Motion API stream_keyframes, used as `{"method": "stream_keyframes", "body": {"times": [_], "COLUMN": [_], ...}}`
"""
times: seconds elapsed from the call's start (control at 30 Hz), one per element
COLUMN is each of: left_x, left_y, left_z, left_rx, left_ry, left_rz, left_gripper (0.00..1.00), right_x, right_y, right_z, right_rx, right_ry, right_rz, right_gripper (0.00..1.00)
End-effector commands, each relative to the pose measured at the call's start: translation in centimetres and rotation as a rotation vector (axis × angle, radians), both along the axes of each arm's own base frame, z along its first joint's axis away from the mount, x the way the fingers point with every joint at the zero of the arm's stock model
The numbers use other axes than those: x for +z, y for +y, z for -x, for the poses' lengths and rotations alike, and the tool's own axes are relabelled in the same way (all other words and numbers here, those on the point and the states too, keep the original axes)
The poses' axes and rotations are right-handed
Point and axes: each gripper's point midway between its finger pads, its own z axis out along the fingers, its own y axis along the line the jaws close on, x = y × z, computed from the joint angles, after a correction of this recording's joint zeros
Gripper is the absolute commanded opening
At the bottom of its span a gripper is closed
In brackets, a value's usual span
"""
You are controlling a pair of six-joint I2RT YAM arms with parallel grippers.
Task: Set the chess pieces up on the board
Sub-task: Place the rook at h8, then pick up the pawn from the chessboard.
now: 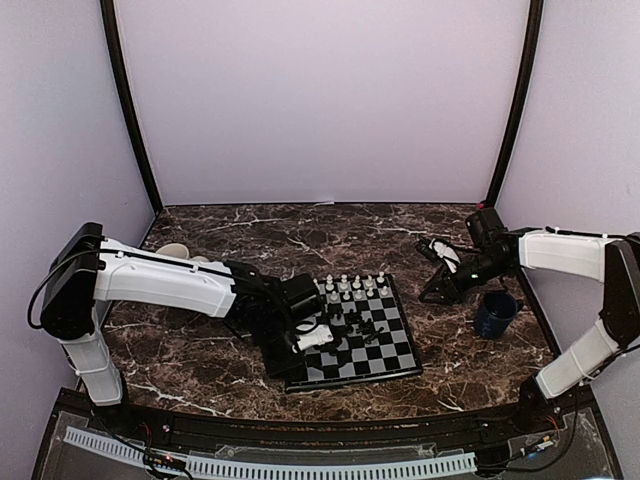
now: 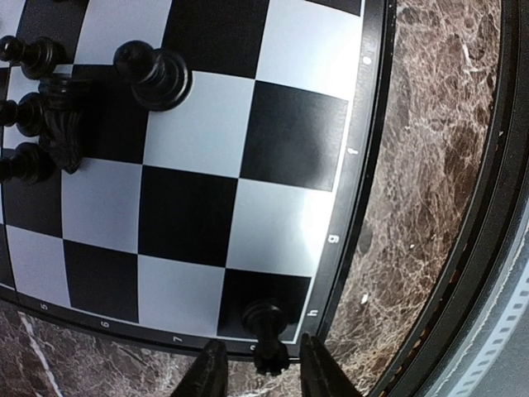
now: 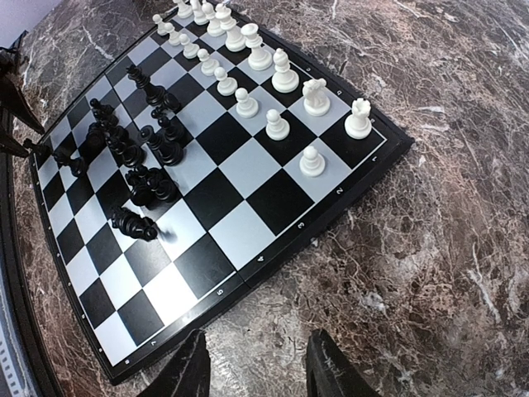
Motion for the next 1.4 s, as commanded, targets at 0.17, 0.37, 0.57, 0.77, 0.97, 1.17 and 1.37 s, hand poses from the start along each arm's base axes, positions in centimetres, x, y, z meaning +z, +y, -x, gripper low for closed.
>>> {"method": "stream_keyframes", "body": {"times": [0.17,0.37,0.57,0.77,0.97,1.17,1.37], "left_x": [6.8,11.2,14.4,14.9,14.0,14.5,15.4], "left_y": [-0.3,1.3,4.5,6.4,9.2,10.0,10.6], "left_z": [-2.5,-8.4,-17.4,-24.8,-27.7,-27.1,-27.0], "left_rx": [-0.012,0.157,0.467,0.654,0.786,0.789,0.812], "left_ry": [-0.195,-0.371,-0.502,-0.525,-0.511,-0.545,-0.57], "left_rz": [0.093,0.227,0.393,0.45,0.507,0.533,0.545], "left_gripper": [0.43,0.51,0.59,0.56,0.53,0.53,0.54], "right_x": [4.2,7.8,8.2,5.3,2.6,0.1,-1.6], "right_y": [0.8,4.6,10.1,14.4,17.8,20.2,22.7], "right_z": [-1.7,-2.3,-2.4,-1.1,1.5,3.2,4.6], "right_rx": [0.025,0.12,0.223,0.336,0.463,0.529,0.576], "right_ry": [-0.05,-0.089,-0.14,-0.149,-0.162,-0.126,-0.091], "right_rz": [0.001,0.022,0.084,0.222,0.326,0.368,0.378], "right_gripper": [0.41,0.4,0.36,0.31,0.29,0.29,0.33]}}
